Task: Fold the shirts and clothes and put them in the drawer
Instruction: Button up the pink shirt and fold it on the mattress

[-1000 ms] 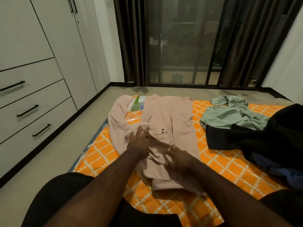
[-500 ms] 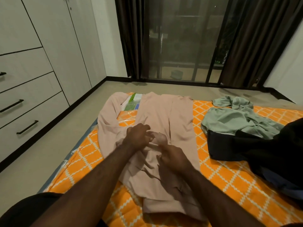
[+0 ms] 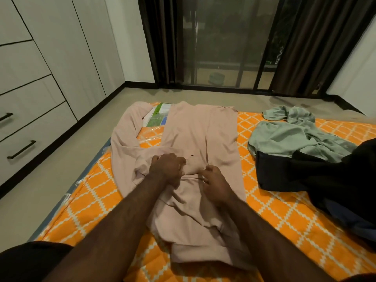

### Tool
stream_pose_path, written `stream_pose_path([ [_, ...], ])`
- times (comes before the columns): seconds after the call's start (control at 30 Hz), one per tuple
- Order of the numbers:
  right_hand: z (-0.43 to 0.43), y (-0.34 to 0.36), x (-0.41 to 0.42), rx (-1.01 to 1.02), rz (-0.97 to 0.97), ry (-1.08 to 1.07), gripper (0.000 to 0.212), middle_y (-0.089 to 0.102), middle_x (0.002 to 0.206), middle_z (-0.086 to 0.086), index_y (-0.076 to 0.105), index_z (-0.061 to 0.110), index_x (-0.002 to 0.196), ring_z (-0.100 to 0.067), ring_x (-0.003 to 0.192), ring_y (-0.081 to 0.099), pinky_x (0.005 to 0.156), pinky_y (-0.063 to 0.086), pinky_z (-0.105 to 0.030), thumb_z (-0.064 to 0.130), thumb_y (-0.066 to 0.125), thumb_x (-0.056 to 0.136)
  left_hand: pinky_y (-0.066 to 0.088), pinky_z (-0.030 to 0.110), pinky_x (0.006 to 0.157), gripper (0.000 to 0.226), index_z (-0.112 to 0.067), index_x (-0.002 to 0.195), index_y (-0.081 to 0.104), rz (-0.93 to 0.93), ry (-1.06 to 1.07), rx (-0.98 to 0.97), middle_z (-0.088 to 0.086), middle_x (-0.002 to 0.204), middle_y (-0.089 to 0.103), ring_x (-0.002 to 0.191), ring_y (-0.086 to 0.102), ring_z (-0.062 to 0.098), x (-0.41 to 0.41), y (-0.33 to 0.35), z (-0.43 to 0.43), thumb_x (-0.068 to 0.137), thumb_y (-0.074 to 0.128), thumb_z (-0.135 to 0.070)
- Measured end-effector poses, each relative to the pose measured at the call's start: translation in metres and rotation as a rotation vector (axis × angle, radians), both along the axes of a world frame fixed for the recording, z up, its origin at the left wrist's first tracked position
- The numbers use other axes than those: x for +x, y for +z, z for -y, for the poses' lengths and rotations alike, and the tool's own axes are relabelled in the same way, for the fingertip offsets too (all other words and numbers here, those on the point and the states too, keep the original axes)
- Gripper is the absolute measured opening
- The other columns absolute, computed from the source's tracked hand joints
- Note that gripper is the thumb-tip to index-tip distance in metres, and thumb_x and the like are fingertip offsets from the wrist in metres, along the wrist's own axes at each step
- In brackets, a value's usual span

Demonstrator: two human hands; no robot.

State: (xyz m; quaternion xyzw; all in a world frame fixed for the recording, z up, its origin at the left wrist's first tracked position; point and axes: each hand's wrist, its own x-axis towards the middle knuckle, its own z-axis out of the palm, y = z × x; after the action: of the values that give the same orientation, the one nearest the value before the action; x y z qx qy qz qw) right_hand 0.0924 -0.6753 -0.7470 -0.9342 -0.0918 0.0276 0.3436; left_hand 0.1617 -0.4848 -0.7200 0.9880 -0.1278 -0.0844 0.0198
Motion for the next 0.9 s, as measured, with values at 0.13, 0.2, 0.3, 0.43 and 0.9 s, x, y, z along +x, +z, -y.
stream_pose_path([
  [0.13, 0.002, 0.000, 0.000, -0.001, -0.065, -0.005, 0.034, 0.049, 0.138, -0.021, 0.063, -0.003, 0.123, -0.033, 0.140, 0.036, 0.108, 0.037, -0.029, -0.005, 0.049, 0.092, 0.037, 0.047, 0.103, 0.091, -0.040, 0.139, 0.049, -0.103, 0.017, 0.085, -0.003, 0.136, 0.051, 0.125, 0.049, 0.024, -0.002, 0.014, -0.001, 0.056, 0.086, -0.042],
  [0.2, 0.001, 0.000, -0.004, 0.006, -0.060, -0.022, 0.046, 0.038, 0.148, -0.018, 0.054, 0.002, 0.140, -0.029, 0.143, 0.037, 0.111, 0.036, -0.025, -0.002, 0.052, 0.094, 0.041, 0.045, 0.100, 0.077, -0.035, 0.130, 0.056, -0.069, 0.047, 0.120, -0.002, 0.131, 0.055, 0.120, 0.052, 0.024, -0.004, 0.018, 0.001, 0.060, 0.086, -0.041],
  [0.3, 0.001, 0.002, -0.007, 0.051, 0.021, -0.076, 0.053, 0.038, 0.147, -0.017, 0.051, 0.008, 0.147, -0.028, 0.134, 0.048, 0.105, 0.030, -0.014, 0.002, 0.057, 0.095, 0.047, 0.040, 0.095, 0.033, -0.028, 0.118, 0.065, 0.117, 0.149, 0.091, 0.000, 0.124, 0.064, 0.114, 0.060, 0.024, -0.005, 0.019, -0.005, 0.086, 0.066, -0.035],
  [0.43, 0.009, 0.013, -0.005, 0.036, 0.158, -0.231, 0.038, 0.056, 0.125, -0.011, 0.065, 0.013, 0.129, -0.027, 0.115, 0.058, 0.099, 0.044, -0.030, 0.011, 0.060, 0.091, 0.050, 0.037, 0.080, 0.034, -0.020, 0.105, 0.069, 0.290, 0.332, -0.142, 0.008, 0.109, 0.067, 0.101, 0.065, 0.034, -0.004, 0.043, -0.016, 0.097, 0.049, -0.046],
  [0.9, -0.010, 0.036, -0.059, 0.117, -0.339, 0.107, 0.072, 0.028, 0.166, 0.000, 0.032, 0.029, 0.159, -0.024, 0.152, 0.028, 0.125, 0.021, -0.047, 0.071, 0.031, 0.100, 0.056, 0.030, 0.059, 0.013, -0.014, 0.105, 0.062, 0.021, 0.539, -1.794, 0.011, 0.107, 0.070, 0.093, 0.070, 0.024, -0.003, 0.242, 0.068, 0.103, 0.052, -0.022],
])
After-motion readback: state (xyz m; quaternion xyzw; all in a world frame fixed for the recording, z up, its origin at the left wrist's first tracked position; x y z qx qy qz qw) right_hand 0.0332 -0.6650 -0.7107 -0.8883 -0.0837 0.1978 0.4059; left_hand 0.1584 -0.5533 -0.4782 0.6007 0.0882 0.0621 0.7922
